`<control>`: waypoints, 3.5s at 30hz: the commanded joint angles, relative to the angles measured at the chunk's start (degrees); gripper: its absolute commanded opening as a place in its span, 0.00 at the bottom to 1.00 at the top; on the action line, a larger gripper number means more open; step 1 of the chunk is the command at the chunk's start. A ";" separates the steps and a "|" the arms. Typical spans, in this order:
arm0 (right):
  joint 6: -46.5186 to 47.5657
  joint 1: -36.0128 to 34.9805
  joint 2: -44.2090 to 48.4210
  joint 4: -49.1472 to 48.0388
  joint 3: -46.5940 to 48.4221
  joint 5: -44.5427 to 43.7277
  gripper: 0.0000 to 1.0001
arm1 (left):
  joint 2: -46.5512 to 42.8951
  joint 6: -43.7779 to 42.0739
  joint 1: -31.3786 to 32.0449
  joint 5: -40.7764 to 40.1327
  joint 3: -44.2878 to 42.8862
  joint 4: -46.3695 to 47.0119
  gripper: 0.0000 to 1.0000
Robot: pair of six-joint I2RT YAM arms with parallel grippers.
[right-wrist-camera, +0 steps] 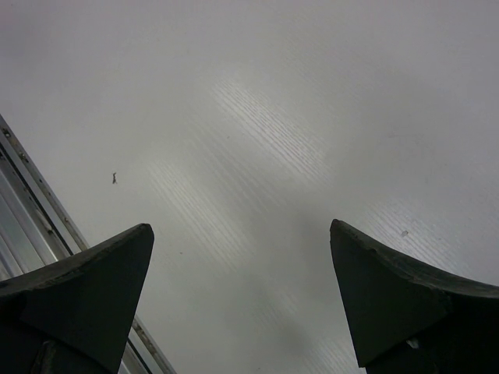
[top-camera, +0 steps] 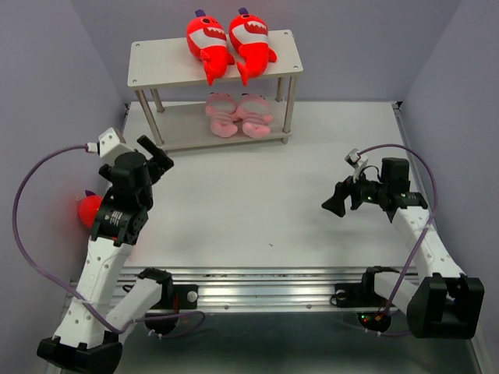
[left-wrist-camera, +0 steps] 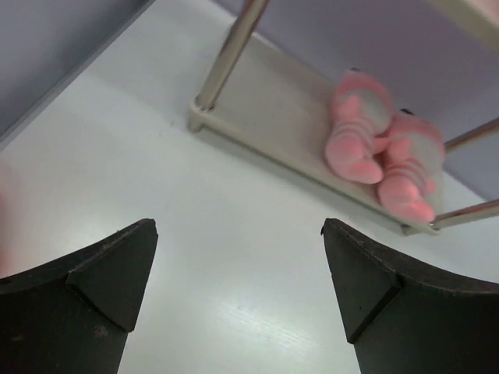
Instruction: Place and organize the stuffed toys onto the shelf
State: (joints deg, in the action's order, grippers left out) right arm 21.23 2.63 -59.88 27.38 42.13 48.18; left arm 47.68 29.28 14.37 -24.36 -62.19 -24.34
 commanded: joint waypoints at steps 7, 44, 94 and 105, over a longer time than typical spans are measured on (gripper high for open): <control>0.56 0.35 0.20 -2.59 0.06 -1.34 1.00 | 0.38 25.64 -4.26 -20.89 16.05 -15.38 0.99; 1.09 2.46 -2.79 -2.59 0.15 -1.69 1.00 | 23.85 8.43 -30.89 -23.28 17.11 8.87 0.89; 27.86 2.99 -7.09 26.37 9.18 20.71 1.00 | -9.54 11.75 13.26 47.14 37.84 35.64 0.00; 33.71 -2.46 -13.95 41.80 22.64 20.38 1.00 | 19.01 17.74 38.27 38.07 28.54 57.29 0.00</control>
State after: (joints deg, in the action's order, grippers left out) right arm 53.87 1.78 -74.65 64.73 60.86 67.46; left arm 60.07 44.69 49.67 16.69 -27.83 20.84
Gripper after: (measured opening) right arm 0.998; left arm 0.091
